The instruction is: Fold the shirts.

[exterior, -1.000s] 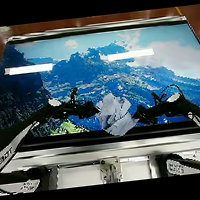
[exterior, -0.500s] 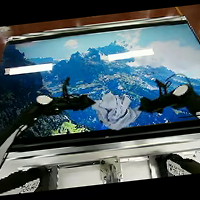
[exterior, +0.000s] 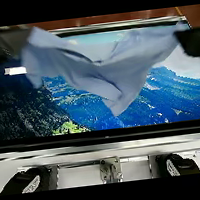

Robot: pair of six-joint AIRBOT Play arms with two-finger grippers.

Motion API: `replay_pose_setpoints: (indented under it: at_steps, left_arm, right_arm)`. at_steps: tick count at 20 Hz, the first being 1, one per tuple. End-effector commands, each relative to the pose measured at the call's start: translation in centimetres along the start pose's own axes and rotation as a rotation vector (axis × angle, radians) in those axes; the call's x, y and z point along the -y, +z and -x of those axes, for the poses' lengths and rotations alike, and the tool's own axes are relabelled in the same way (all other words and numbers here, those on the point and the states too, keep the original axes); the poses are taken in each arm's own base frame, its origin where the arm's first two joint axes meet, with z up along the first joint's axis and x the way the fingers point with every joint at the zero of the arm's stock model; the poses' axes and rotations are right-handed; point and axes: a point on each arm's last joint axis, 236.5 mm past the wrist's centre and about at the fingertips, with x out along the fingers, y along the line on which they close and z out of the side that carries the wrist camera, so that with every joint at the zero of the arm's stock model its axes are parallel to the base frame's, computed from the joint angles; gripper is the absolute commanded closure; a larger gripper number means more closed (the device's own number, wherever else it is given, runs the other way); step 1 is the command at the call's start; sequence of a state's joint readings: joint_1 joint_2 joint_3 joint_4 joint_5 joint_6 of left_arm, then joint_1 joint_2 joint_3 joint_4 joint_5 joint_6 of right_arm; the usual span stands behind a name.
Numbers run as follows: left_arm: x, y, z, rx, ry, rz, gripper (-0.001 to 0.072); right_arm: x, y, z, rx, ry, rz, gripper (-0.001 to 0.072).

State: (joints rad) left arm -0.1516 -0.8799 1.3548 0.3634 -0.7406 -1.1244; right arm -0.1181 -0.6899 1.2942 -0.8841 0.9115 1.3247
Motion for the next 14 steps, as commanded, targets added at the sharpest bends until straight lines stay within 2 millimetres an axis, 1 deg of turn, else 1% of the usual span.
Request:
replay_pose_setpoints:
  at_steps: [1, 3, 4, 5, 6, 7, 8, 9, 10, 11, 12, 14]
  left_arm:
    - [10.5, 8.6, 5.3, 0.205, -0.101, -0.242, 0.0666]
    - [13.8, 10.6, 7.2, 0.261, -0.127, -0.324, 0.0666]
    - [14.9, 11.2, 7.8, 0.28, -0.139, -0.343, 0.0666]
    - [15.6, 11.4, 8.3, 0.29, -0.147, -0.355, 0.0665]
    - [15.7, 11.3, 8.4, 0.287, -0.143, -0.365, 0.0665]
    - [15.3, 10.8, 8.2, 0.261, -0.131, -0.382, 0.0665]
    - [14.4, 9.6, 7.6, 0.205, -0.108, -0.401, 0.0665]
    - [13.0, 8.2, 6.9, 0.132, -0.073, -0.402, 0.0665]
    - [10.9, 6.4, 6.2, 0.045, -0.02, -0.386, 0.0665]
    - [8.5, 4.5, 5.8, -0.042, 0.039, -0.375, 0.0665]
    - [5.6, 2.3, 5.5, -0.142, 0.11, -0.363, 0.0665]
    - [-0.4, -2.5, 5.4, -0.326, 0.24, -0.301, 0.0665]
  right_arm:
    - [-6.7, 9.0, 7.2, 0.295, 0.099, 0.071, 0.0647]
    - [-8.5, 11.6, 9.6, 0.375, 0.116, 0.108, 0.0647]
    - [-9.1, 13.1, 10.9, 0.433, 0.118, 0.121, 0.0647]
    - [-9.6, 14.6, 12.1, 0.495, 0.118, 0.126, 0.0647]
    - [-9.9, 16.3, 13.4, 0.569, 0.116, 0.124, 0.0647]
    - [-9.9, 17.8, 14.5, 0.644, 0.109, 0.118, 0.0647]
    - [-9.5, 19.1, 15.4, 0.711, 0.096, 0.108, 0.0648]
    - [-9.0, 20.2, 15.8, 0.764, 0.083, 0.097, 0.0648]
    - [-8.2, 21.1, 15.9, 0.804, 0.067, 0.083, 0.0648]
    - [-7.2, 21.7, 15.2, 0.823, 0.053, 0.067, 0.0648]
    - [-6.1, 22.0, 13.8, 0.82, 0.042, 0.046, 0.0648]
    - [-3.3, 21.8, 9.3, 0.773, 0.04, -0.036, 0.0648]
